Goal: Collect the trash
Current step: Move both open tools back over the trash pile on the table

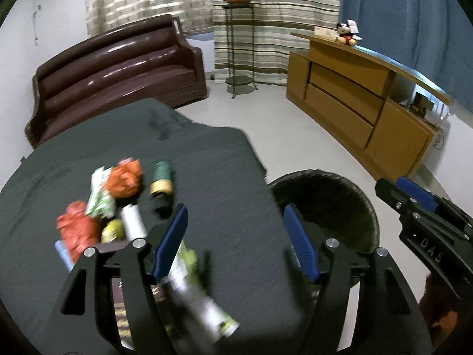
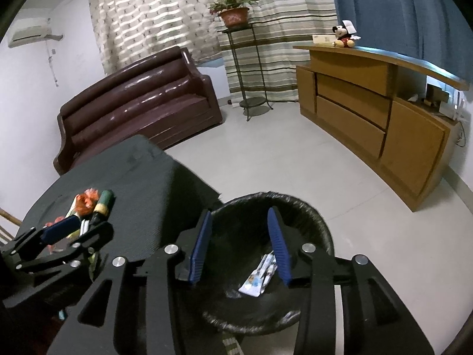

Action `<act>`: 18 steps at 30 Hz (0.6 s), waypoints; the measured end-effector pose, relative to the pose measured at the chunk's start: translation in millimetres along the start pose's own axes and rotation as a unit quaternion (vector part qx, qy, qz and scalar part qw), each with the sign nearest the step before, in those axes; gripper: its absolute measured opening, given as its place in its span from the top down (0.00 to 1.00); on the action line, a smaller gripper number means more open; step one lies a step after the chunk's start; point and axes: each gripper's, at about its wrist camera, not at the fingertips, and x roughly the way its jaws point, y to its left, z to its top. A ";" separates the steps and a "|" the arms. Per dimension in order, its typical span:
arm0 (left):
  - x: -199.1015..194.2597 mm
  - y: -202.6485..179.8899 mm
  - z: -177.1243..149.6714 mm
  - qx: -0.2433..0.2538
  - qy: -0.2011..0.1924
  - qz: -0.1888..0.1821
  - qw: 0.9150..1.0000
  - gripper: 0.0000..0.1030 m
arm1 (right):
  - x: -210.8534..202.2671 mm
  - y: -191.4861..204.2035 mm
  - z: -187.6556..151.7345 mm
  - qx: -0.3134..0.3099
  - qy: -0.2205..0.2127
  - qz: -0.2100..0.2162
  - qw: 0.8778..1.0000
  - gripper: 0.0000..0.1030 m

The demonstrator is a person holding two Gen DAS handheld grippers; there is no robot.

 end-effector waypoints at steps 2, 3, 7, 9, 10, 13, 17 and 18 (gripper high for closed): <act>-6.9 10.1 -5.2 -0.006 0.003 0.006 1.000 0.36 | -3.2 6.6 -3.6 -0.005 0.004 0.003 1.000 0.61; -11.9 17.4 -9.5 -0.011 0.004 0.011 1.000 0.36 | -4.8 9.7 -5.6 -0.007 0.006 0.005 1.000 0.61; -26.5 39.3 -21.8 -0.026 0.006 0.026 0.999 0.36 | -8.8 21.0 -14.4 -0.016 0.014 0.009 1.000 0.60; -33.2 49.2 -29.5 -0.032 0.007 0.035 0.999 0.36 | -12.0 28.6 -21.1 -0.021 0.019 0.010 1.000 0.60; -35.4 52.8 -32.4 -0.034 0.008 0.038 0.999 0.36 | -13.2 31.2 -23.7 -0.023 0.021 0.010 0.999 0.60; -40.6 62.8 -43.0 -0.042 0.013 0.046 0.998 0.36 | -16.4 38.2 -32.4 -0.030 0.025 0.009 0.999 0.60; -46.5 69.9 -54.6 -0.048 0.017 0.053 0.997 0.36 | -22.5 44.5 -41.8 -0.038 0.029 0.008 0.999 0.60; -48.8 70.6 -58.2 -0.049 0.018 0.054 0.997 0.36 | -24.6 45.5 -43.6 -0.039 0.029 0.008 0.999 0.60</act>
